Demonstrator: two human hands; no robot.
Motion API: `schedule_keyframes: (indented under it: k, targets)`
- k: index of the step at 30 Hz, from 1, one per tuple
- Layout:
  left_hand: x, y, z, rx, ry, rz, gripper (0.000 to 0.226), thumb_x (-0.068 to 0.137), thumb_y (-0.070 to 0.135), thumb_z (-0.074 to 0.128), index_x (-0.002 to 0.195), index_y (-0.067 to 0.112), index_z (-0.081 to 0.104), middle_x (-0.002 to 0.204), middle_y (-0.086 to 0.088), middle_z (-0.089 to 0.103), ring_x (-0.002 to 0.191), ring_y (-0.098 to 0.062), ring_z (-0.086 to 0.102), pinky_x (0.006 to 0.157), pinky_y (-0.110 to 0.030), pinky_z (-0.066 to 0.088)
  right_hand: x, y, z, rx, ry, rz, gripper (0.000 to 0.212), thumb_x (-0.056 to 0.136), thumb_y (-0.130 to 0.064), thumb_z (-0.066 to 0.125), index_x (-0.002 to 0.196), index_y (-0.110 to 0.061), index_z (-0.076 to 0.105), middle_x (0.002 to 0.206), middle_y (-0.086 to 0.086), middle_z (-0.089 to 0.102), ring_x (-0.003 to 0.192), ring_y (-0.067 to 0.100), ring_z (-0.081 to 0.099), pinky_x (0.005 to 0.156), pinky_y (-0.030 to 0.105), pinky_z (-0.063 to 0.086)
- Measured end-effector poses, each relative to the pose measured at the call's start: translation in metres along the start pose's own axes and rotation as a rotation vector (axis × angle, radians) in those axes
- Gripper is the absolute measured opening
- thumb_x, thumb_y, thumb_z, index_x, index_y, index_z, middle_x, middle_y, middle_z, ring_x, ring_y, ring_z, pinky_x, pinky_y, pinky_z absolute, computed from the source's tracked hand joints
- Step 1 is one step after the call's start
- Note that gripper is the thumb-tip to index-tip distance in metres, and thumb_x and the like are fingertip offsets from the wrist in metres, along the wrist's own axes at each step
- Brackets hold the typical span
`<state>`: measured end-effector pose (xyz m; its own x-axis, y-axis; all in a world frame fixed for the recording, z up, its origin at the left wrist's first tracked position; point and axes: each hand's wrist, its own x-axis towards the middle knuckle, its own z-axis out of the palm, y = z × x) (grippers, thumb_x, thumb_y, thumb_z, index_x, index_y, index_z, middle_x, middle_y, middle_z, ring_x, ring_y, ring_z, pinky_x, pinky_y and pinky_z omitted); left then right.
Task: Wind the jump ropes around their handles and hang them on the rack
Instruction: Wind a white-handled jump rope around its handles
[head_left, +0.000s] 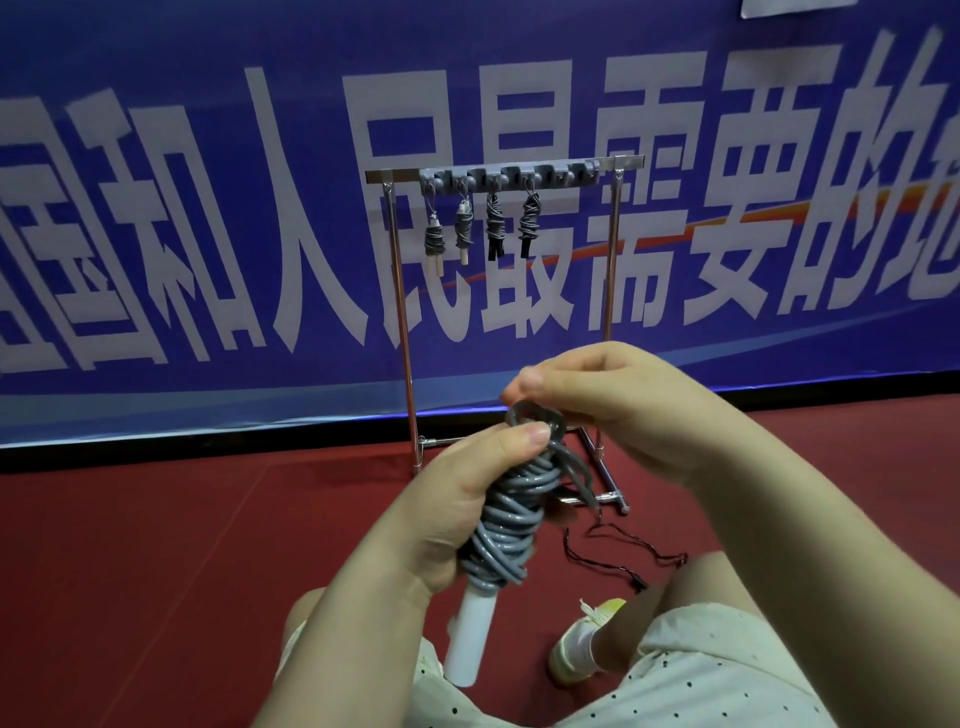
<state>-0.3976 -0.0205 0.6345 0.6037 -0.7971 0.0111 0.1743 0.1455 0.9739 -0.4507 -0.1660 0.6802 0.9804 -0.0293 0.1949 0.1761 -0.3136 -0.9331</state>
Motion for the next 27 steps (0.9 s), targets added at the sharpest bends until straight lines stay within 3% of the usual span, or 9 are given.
schedule_keyframes:
  k: [3,7,11,14,17,19,21,23,27]
  targets:
    - [0.001,0.000,0.000,-0.010,-0.025,-0.014,0.055,0.055,0.041,0.071,0.092,0.001,0.061,0.083,-0.021,0.057,0.061,-0.027,0.060,0.044,-0.023,0.047,0.001,0.003,-0.001,0.087,-0.045,-0.001,0.026,0.070,-0.030,0.067,0.077,-0.006,0.074,0.081,0.007,0.069,0.079,0.015,0.065,0.080,0.025,0.052]
    - [-0.001,-0.002,0.003,-0.049,-0.052,-0.016,0.054,0.059,0.030,0.071,0.099,-0.003,0.057,0.093,-0.025,0.055,0.059,-0.025,0.062,0.043,-0.022,0.048,0.001,0.004,0.000,0.097,-0.078,-0.027,0.010,0.071,-0.025,0.071,0.062,-0.021,0.074,0.086,0.004,0.069,0.079,0.010,0.064,0.075,0.020,0.049]
    - [0.001,-0.004,0.001,-0.009,-0.053,-0.048,0.037,0.060,0.036,0.071,0.081,0.006,0.067,0.083,-0.024,0.060,0.060,-0.029,0.065,0.042,-0.021,0.046,0.003,0.005,0.002,0.012,0.004,-0.033,0.018,0.084,-0.015,0.066,0.067,-0.015,0.070,0.085,0.000,0.066,0.077,0.009,0.060,0.078,0.023,0.046]
    - [0.003,-0.005,-0.002,0.050,-0.077,-0.080,0.023,0.065,0.038,0.068,0.068,0.015,0.071,0.079,-0.020,0.063,0.060,-0.027,0.064,0.043,-0.022,0.044,0.007,0.003,0.001,-0.078,0.147,-0.049,0.021,0.088,-0.021,0.063,0.069,-0.015,0.067,0.075,-0.008,0.066,0.074,0.006,0.060,0.085,0.031,0.047]
    - [0.003,-0.007,-0.001,0.046,-0.107,-0.110,0.020,0.068,0.038,0.064,0.065,0.019,0.070,0.082,-0.019,0.067,0.057,-0.026,0.063,0.042,-0.021,0.044,0.014,0.001,-0.003,-0.150,0.321,-0.117,0.026,0.089,-0.024,0.063,0.063,-0.019,0.063,0.069,-0.008,0.067,0.080,0.018,0.066,0.094,0.043,0.049]
    - [0.005,-0.009,-0.002,-0.017,-0.100,-0.117,0.025,0.070,0.037,0.057,0.071,0.013,0.065,0.074,-0.012,0.070,0.054,-0.023,0.066,0.040,-0.020,0.044,0.017,0.000,-0.005,-0.152,0.349,-0.145,0.027,0.088,-0.027,0.065,0.061,-0.022,0.064,0.073,-0.001,0.070,0.087,0.023,0.067,0.095,0.048,0.048]
    - [0.008,-0.011,-0.003,-0.067,-0.110,-0.128,0.028,0.071,0.037,0.056,0.075,0.010,0.062,0.069,-0.010,0.070,0.053,-0.022,0.066,0.039,-0.020,0.044,0.021,0.003,-0.009,-0.165,0.294,-0.101,0.029,0.085,-0.040,0.066,0.061,-0.025,0.069,0.084,0.004,0.072,0.093,0.022,0.066,0.099,0.050,0.045]
    - [0.012,-0.013,-0.004,-0.113,-0.120,-0.137,0.028,0.071,0.038,0.057,0.071,0.011,0.066,0.070,-0.009,0.069,0.054,-0.024,0.067,0.039,-0.021,0.045,0.023,0.008,-0.014,-0.142,0.182,0.000,0.036,0.077,-0.058,0.062,0.066,-0.025,0.074,0.093,-0.002,0.072,0.102,0.014,0.063,0.105,0.051,0.038]
    - [0.028,-0.006,-0.006,-0.181,-0.118,-0.142,0.032,0.061,0.045,0.068,0.071,0.014,0.071,0.075,-0.008,0.066,0.057,-0.027,0.066,0.040,-0.023,0.048,0.032,0.023,-0.027,0.007,-0.037,0.069,0.035,0.073,-0.050,0.063,0.075,-0.016,0.074,0.082,-0.008,0.071,0.093,0.012,0.062,0.107,0.052,0.034]
